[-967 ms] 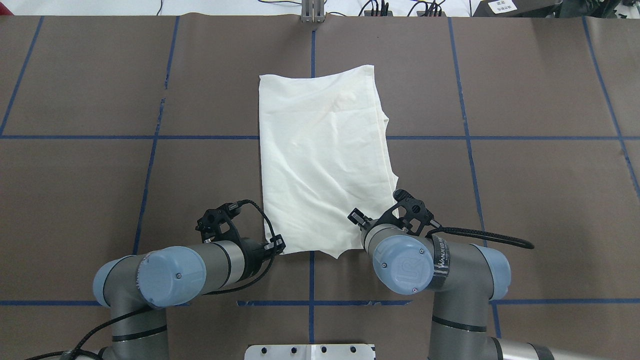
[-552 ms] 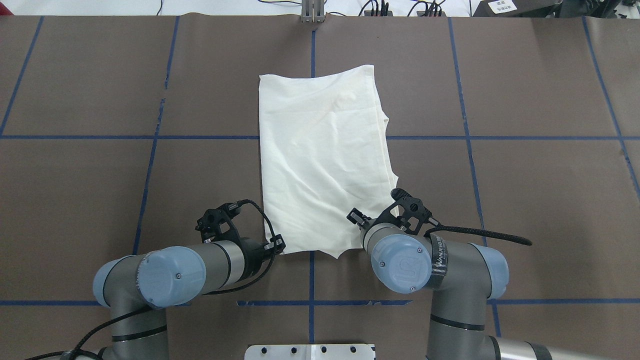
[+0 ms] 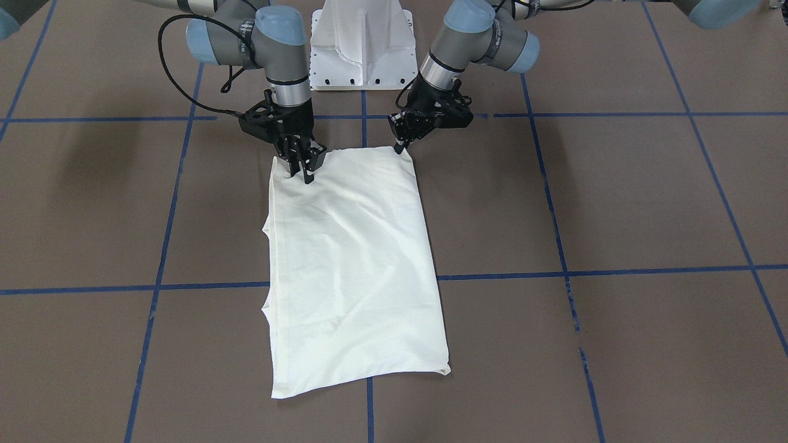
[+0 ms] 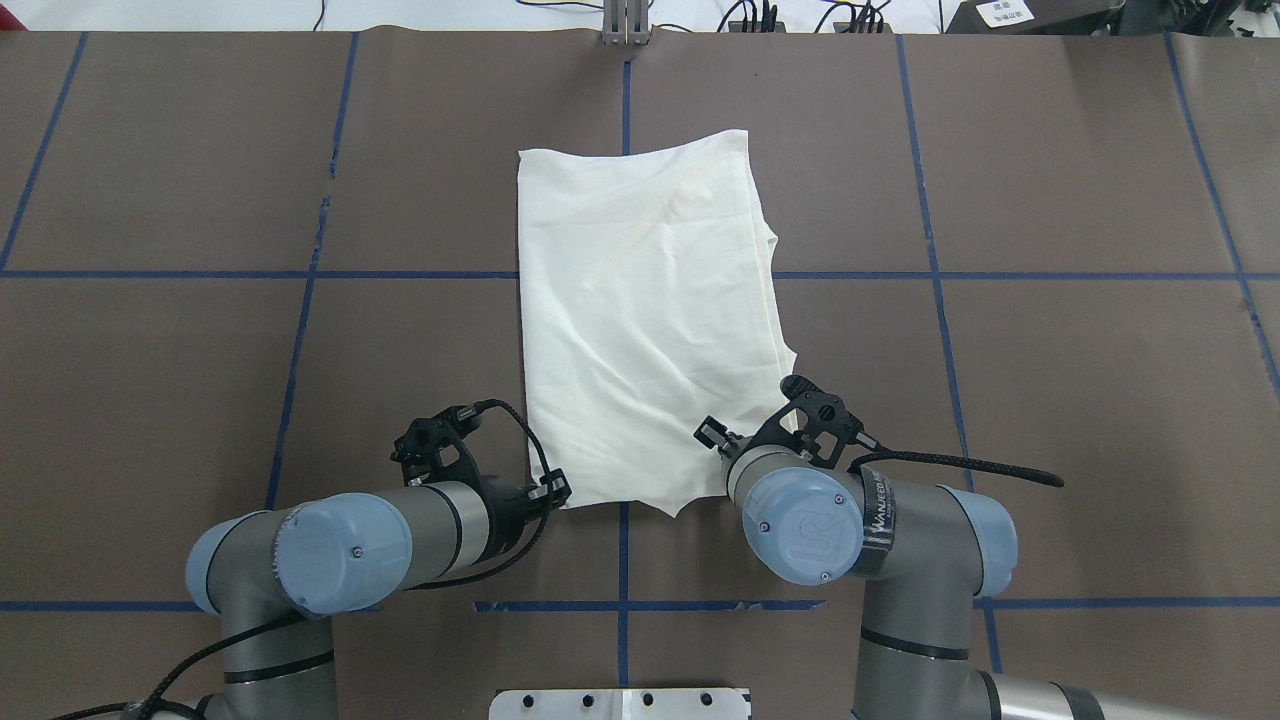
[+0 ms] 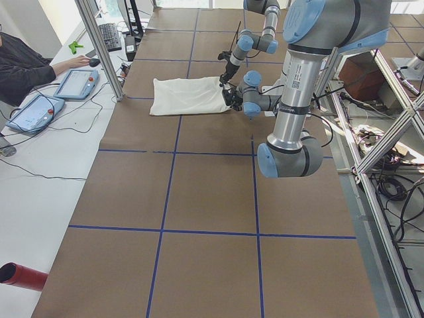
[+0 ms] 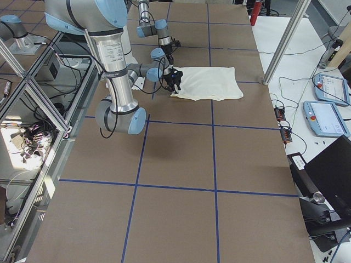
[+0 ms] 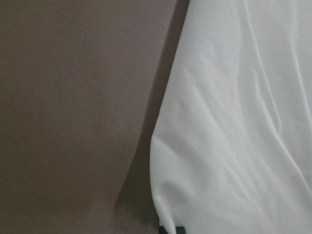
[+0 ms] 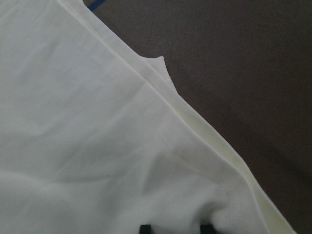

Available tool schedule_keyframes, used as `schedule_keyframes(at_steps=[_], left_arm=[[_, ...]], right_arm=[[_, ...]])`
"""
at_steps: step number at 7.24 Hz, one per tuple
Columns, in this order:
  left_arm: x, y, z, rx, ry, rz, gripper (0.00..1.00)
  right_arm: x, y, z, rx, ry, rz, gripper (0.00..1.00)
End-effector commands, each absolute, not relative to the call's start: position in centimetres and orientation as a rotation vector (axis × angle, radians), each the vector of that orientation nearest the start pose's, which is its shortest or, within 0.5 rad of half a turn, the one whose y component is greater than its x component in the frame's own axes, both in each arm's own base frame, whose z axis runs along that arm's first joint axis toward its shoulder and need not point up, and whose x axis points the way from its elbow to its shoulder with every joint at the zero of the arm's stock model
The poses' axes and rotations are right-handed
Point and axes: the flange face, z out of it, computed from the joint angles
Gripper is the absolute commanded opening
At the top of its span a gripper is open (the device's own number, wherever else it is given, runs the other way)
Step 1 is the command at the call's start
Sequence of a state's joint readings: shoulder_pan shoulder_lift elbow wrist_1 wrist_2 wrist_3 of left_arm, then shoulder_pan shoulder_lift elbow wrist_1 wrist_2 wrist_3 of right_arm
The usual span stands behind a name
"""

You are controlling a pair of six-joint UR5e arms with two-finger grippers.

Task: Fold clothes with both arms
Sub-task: 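Close both grippers on the shirt corners nearest the robot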

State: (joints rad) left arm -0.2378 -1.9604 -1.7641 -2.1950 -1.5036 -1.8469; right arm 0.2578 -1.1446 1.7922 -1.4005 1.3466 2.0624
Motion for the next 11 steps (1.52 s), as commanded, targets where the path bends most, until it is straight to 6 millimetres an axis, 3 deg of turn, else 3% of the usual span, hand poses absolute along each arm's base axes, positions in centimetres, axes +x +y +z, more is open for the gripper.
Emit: schedule_keyframes(at_steps=[1, 7, 8, 11], left_arm=[[56.7, -28.1, 28.2, 0.035, 1.222, -0.489, 0.0], [56.7, -28.1, 28.1, 0.037, 1.223, -0.486, 0.0], [56.0, -28.3, 27.2, 0.065, 1.24, -0.452, 0.0], [50.5, -28.0, 21.2, 0.09, 1.283, -0.391, 0.0]], right_arm=[[-56.3, -31.5, 30.1, 0.118, -0.868, 0.802, 0.0], [-56.1, -31.8, 29.7, 0.12, -0.875, 0.806, 0.0], [-55.8, -31.8, 29.3, 0.119, -0.884, 0.805, 0.0], [-49.9, -30.3, 22.5, 0.107, -0.945, 0.806, 0.0]])
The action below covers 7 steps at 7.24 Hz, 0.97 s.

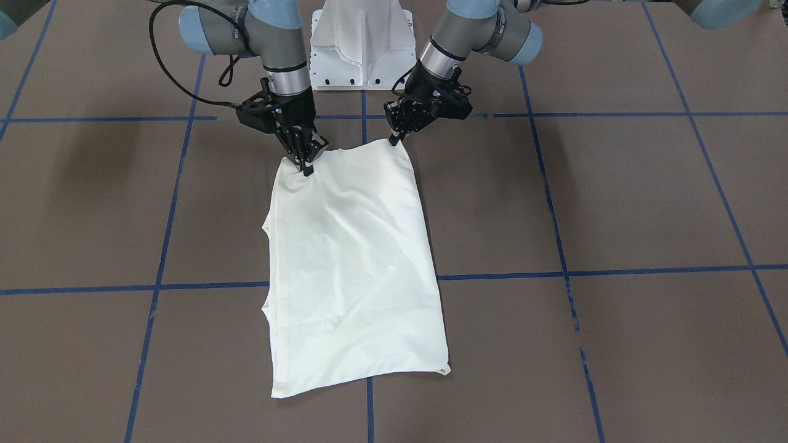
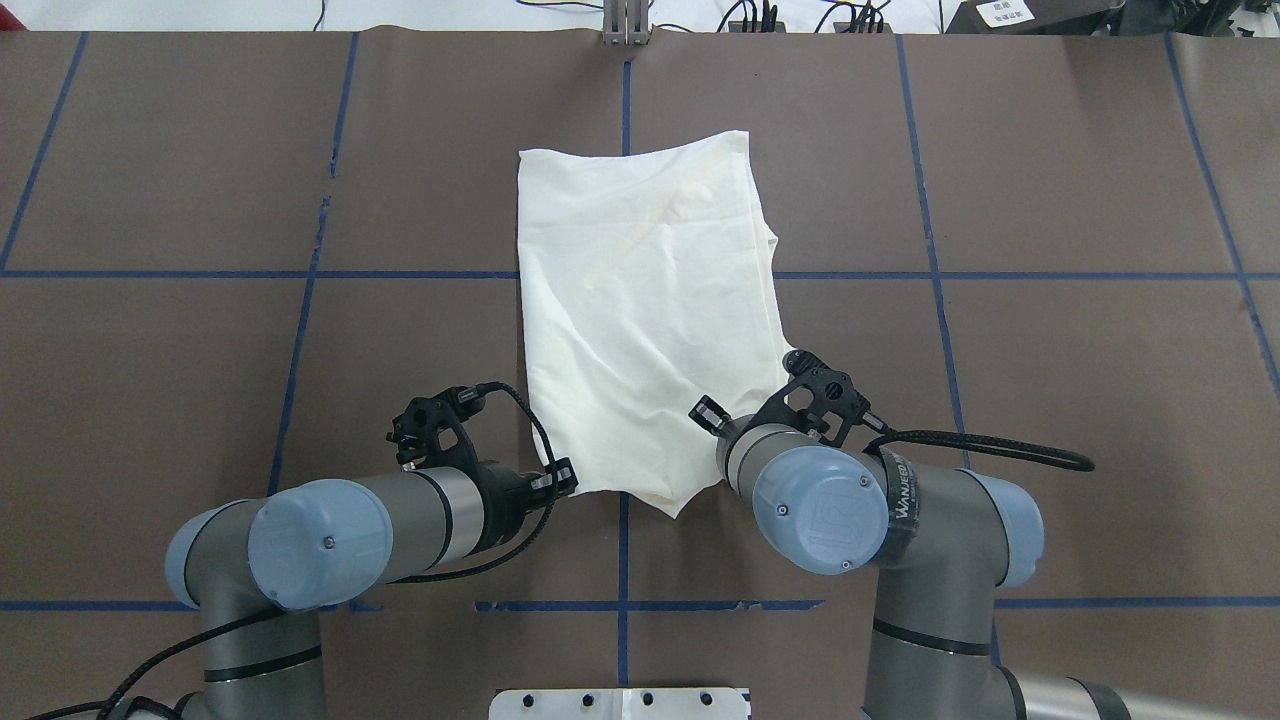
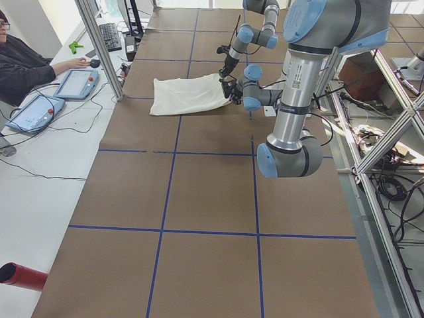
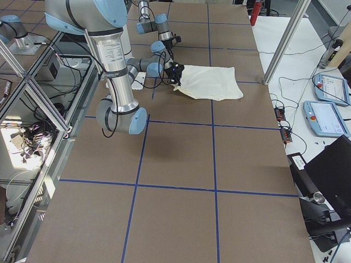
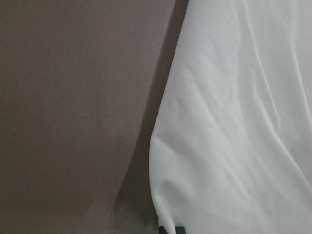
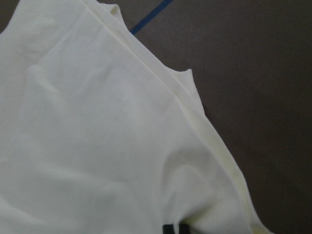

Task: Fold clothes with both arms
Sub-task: 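Lift the near shirt edge with both grippers and fold it away from the robot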

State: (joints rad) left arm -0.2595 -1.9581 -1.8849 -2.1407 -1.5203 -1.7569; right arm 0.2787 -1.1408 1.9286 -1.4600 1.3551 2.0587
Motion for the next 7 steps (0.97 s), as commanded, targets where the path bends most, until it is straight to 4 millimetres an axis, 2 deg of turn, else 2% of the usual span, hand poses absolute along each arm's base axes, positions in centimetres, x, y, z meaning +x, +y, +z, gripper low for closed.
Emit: schedule_keyframes(at_steps=[1, 3, 4, 5, 6, 7], left_arm=[[47.1, -27.0, 18.1, 0.064, 1.285, -0.376, 0.0], [39.3, -24.2, 13.1, 0.014, 1.272, -0.341, 0.0], [38.3, -24.0, 12.8, 0.011, 1.255, -0.343, 0.0], [38.8, -24.9, 13.1, 0.021, 1.239, -0.356, 0.0], [39.2, -27.0, 13.1, 0.08, 1.222, -0.341, 0.0], [39.6, -30.8, 13.6, 0.154, 1.176, -0.348, 0.0]], right_arm=[[-47.9, -28.7, 20.3, 0.096, -0.965, 0.789, 0.0], [-43.6, -24.6, 16.8, 0.062, -0.976, 0.743, 0.0], [-43.4, -24.3, 16.7, 0.061, -0.965, 0.739, 0.0], [-43.9, -24.3, 17.0, 0.065, -0.955, 0.732, 0.0], [-44.2, -24.7, 17.3, 0.073, -0.943, 0.73, 0.0], [-44.6, -26.4, 18.2, 0.114, -0.913, 0.719, 0.0]])
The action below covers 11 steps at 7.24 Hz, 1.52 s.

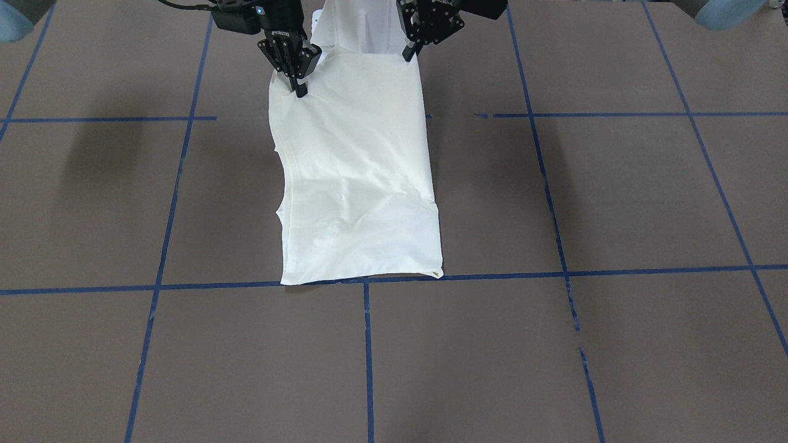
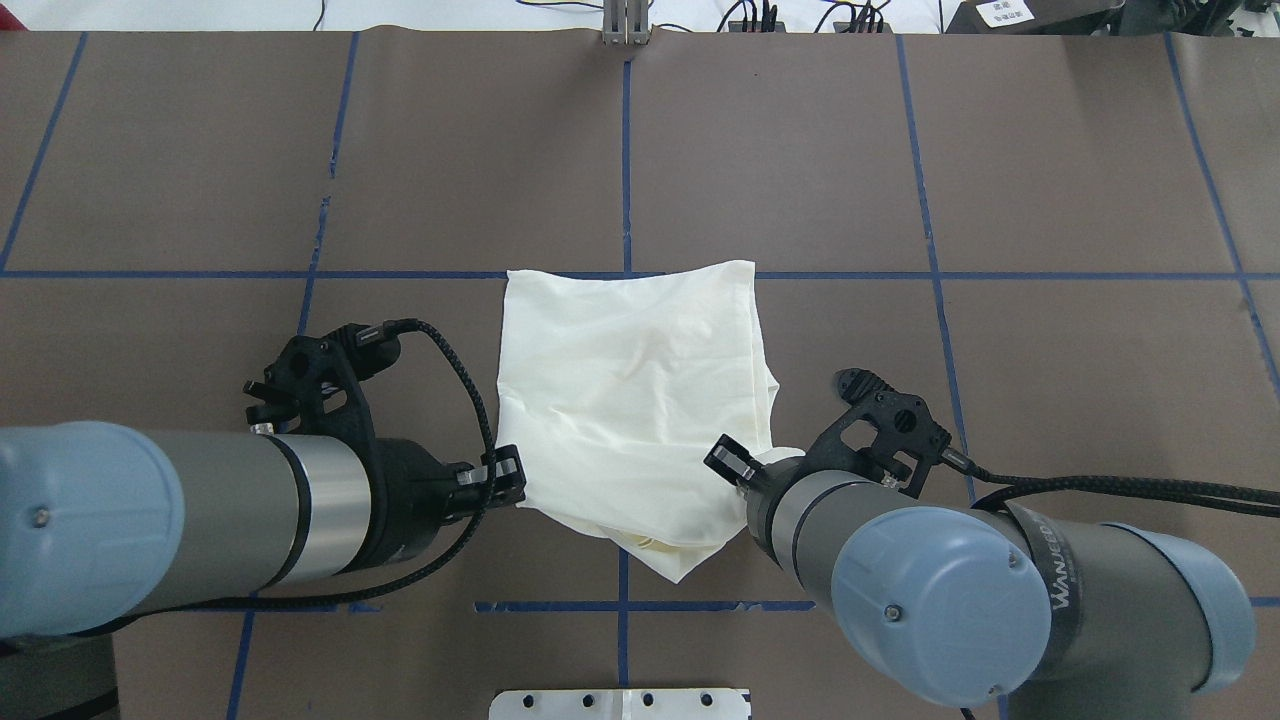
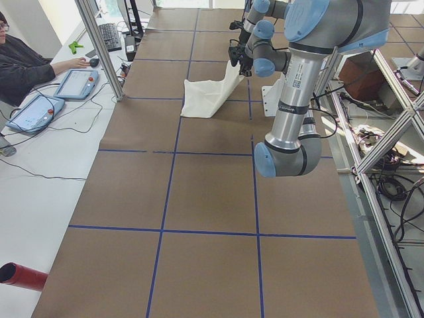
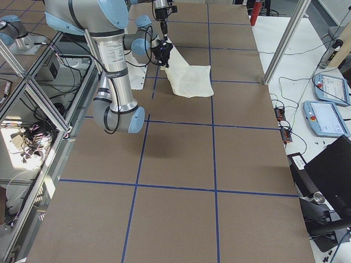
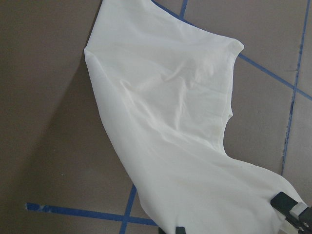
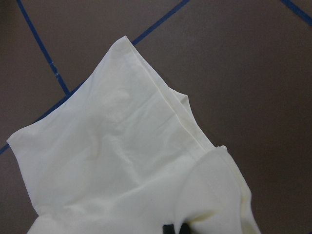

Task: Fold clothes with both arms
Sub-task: 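Lift the near shirt edge with both grippers and fold it away from the robot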

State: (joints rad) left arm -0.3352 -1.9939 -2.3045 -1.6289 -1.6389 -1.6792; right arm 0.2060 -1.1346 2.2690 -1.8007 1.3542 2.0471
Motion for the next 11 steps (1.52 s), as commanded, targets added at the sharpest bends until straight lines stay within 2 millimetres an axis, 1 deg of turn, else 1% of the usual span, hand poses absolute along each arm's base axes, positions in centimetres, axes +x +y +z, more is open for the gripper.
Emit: schedule_keyframes(at_steps=[1, 2, 3, 4, 5, 6, 7, 8, 9, 10, 11], left_arm=[[40.7, -35.1, 15.6, 0.223, 1.103, -0.349, 0.0], [41.7, -39.1, 16.8, 0.274, 1.061, -0.352, 0.0], [43.1, -42.3, 19.2, 0.292, 1.042, -0.373, 0.0], [44.6, -45.0, 20.7, 0.308, 1.021, -0.382, 0.0], [45.9, -47.6, 20.8, 0.328, 1.003, -0.379, 0.0], [47.8, -49.5, 22.4, 0.331, 0.972, -0.378, 0.0], [48.9, -50.4, 22.8, 0.348, 0.977, -0.358, 0.0], [50.2, -51.3, 22.7, 0.349, 0.965, -0.35, 0.0], [51.4, -52.1, 22.6, 0.349, 0.946, -0.342, 0.0], [52.1, -52.5, 23.3, 0.341, 0.928, -0.341, 0.0], [52.4, -52.6, 24.0, 0.344, 0.915, -0.322, 0.0]], right_arm=[[-46.6, -29.9, 17.8, 0.162, -0.902, 0.724, 0.0], [-48.9, -33.7, 18.8, 0.19, -0.887, 0.755, 0.0], [-50.0, -36.0, 20.4, 0.201, -0.89, 0.749, 0.0], [-51.4, -38.3, 21.6, 0.214, -0.88, 0.766, 0.0], [-53.1, -39.9, 22.6, 0.221, -0.856, 0.763, 0.0], [-54.8, -41.2, 22.7, 0.224, -0.857, 0.77, 0.0], [-55.8, -42.9, 23.3, 0.232, -0.842, 0.777, 0.0], [-55.4, -44.8, 23.7, 0.229, -0.831, 0.76, 0.0], [-54.2, -46.4, 24.0, 0.227, -0.819, 0.726, 0.0], [-54.0, -47.3, 24.6, 0.225, -0.801, 0.695, 0.0], [-54.2, -48.0, 24.4, 0.232, -0.797, 0.681, 0.0]])
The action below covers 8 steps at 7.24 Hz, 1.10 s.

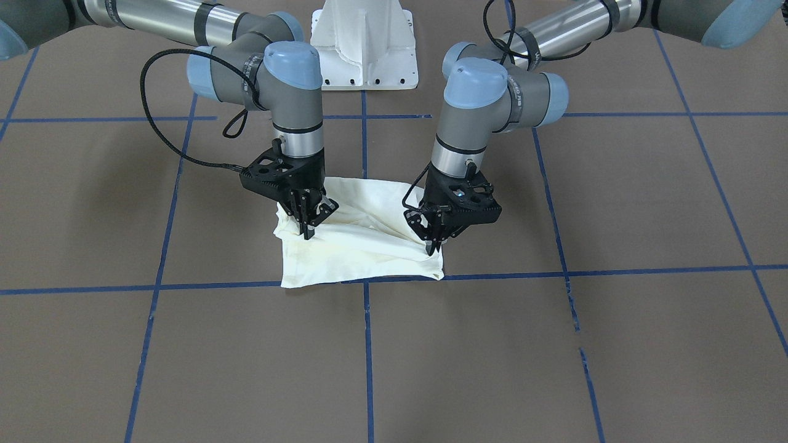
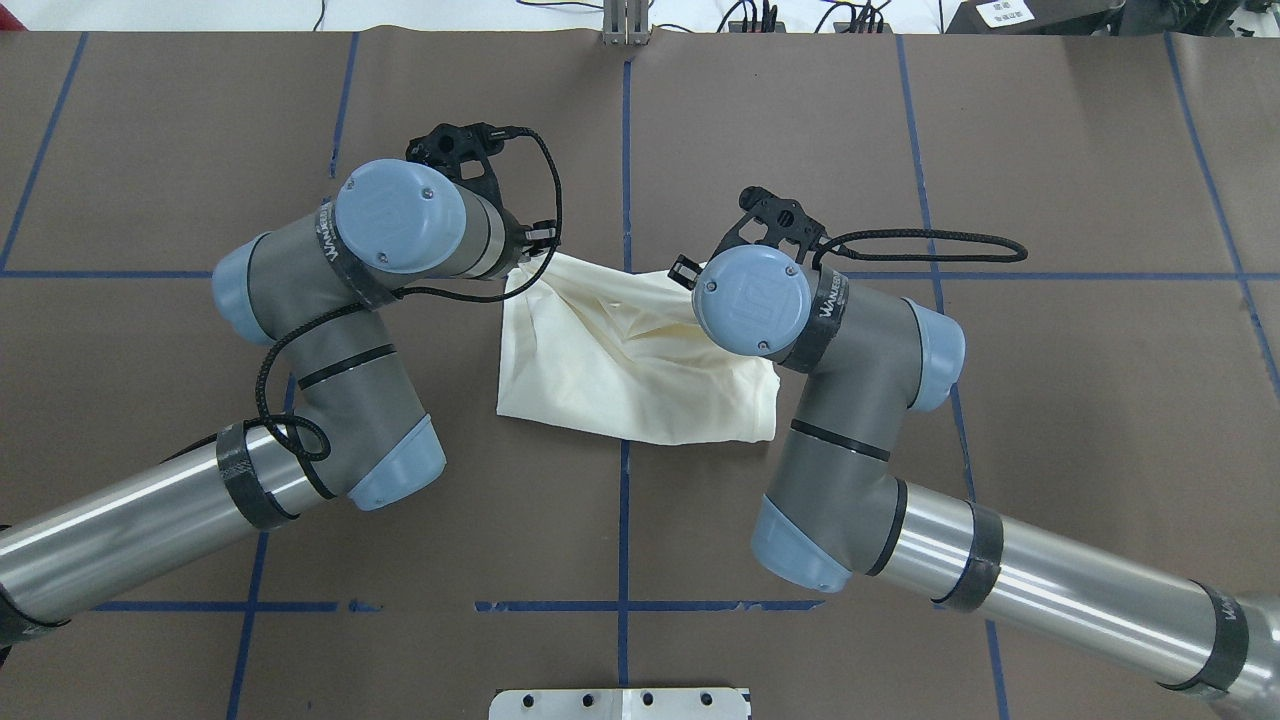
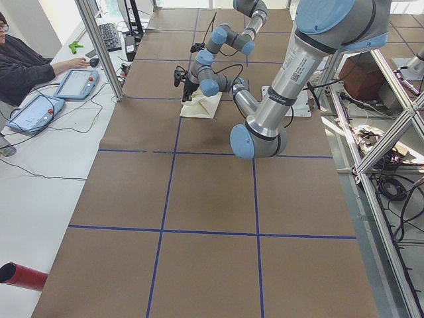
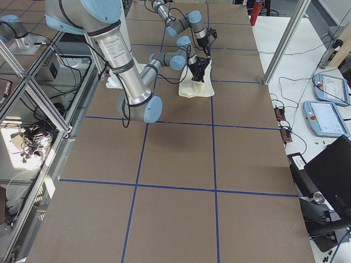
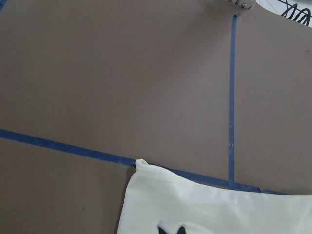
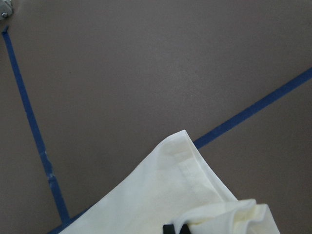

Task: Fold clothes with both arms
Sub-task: 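Lay the folded edge down on the far shirt edge with both grippers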

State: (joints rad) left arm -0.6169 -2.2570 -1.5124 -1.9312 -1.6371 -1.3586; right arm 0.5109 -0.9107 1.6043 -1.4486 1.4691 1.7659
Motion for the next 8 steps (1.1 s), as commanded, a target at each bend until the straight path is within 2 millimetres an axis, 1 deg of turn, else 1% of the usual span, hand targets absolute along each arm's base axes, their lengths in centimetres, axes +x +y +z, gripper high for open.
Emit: schedule_keyframes(at_steps=[1, 2, 3, 4, 5, 6, 7, 8], left_arm=[[52.6, -52.4, 24.2, 0.345, 0.917, -0.318, 0.0], [52.6, -52.3, 24.1, 0.353, 0.934, -0.313, 0.0], [52.6, -52.1, 23.8, 0.359, 0.951, -0.308, 0.14], [52.6, -52.1, 23.8, 0.36, 0.954, -0.304, 0.65], [52.3, -52.0, 23.6, 0.383, 0.951, -0.264, 1.0], [51.8, -51.7, 22.8, 0.399, 0.963, -0.236, 1.0], [51.2, -51.2, 22.4, 0.414, 0.975, -0.19, 1.0], [50.8, -50.4, 22.7, 0.381, 0.993, -0.149, 1.0]], right_arm=[[-55.1, -48.5, 23.6, 0.233, -0.795, 0.675, 0.0], [-56.4, -49.3, 23.6, 0.237, -0.821, 0.673, 0.0], [-56.9, -50.2, 24.6, 0.264, -0.847, 0.642, 0.05], [-56.3, -51.1, 24.5, 0.284, -0.841, 0.614, 0.29], [-55.8, -51.6, 24.4, 0.288, -0.84, 0.609, 0.99], [-54.7, -52.7, 23.2, 0.296, -0.851, 0.549, 1.0], [-54.5, -52.4, 22.8, 0.282, -0.86, 0.456, 1.0], [-54.3, -52.2, 22.4, 0.32, -0.854, 0.377, 1.0]])
